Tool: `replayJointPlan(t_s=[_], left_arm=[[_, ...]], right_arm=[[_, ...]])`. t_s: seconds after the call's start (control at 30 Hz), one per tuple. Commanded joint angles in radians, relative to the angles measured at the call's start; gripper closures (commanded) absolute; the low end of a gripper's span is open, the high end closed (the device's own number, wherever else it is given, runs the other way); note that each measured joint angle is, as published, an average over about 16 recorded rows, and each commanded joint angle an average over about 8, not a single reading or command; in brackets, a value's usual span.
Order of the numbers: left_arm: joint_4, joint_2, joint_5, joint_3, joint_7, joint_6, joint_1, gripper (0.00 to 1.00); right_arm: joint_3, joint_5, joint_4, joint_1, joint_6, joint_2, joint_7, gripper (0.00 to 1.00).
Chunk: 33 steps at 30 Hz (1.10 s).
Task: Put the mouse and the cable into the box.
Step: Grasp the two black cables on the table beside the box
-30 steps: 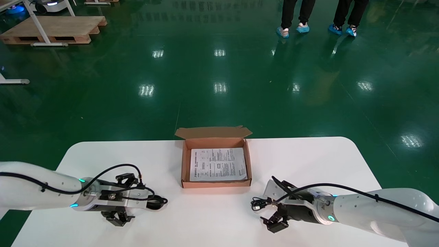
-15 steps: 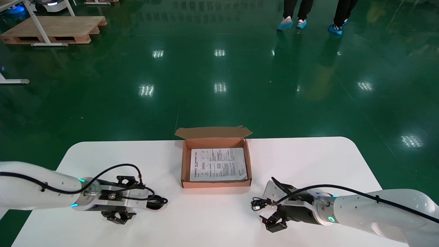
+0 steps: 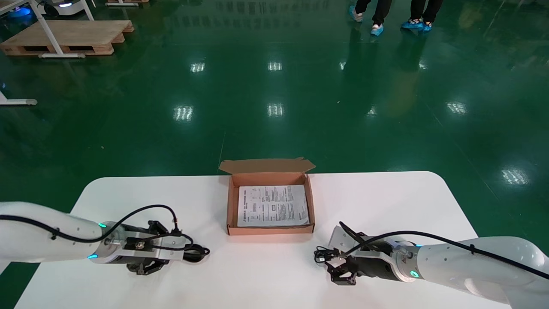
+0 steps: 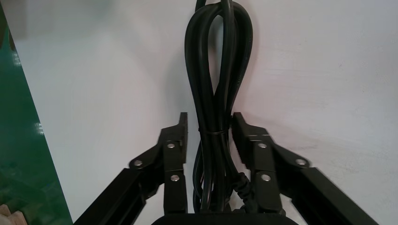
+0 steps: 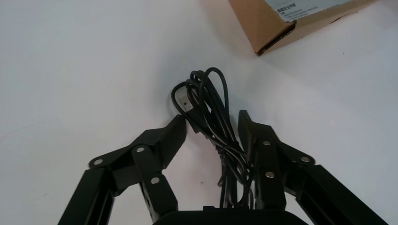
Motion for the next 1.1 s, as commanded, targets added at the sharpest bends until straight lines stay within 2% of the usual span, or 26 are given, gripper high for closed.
replayJointPlan(t_s=[0.03,0.77,0.93,1.1], left_arm=[[0.0,0.0,0.0,0.0,0.0,0.0,0.0,1.0],[-0.003,-0.004,0.002,-0.002,0.001,-0.006,-0.006,1.0],[-0.023,-0.025,-0.012,-0.025,0.006,-0.023,-0.047,1.0],[-0.028,-0.04,-0.082,-0.076,0.016,-0.023,-0.123,1.0]], right_arm=[[0.0,0.0,0.001,0.0,0.0,0.0,0.0,1.0],[0.005,0.006,0.0,0.003,-0.002,0.007,0.006,1.0],[0.027,0.027,0.006,0.032,-0.004,0.049,0.023,1.0],[0.059,0.045,0.032,0.098,0.018,0.117,0.039,1.0]])
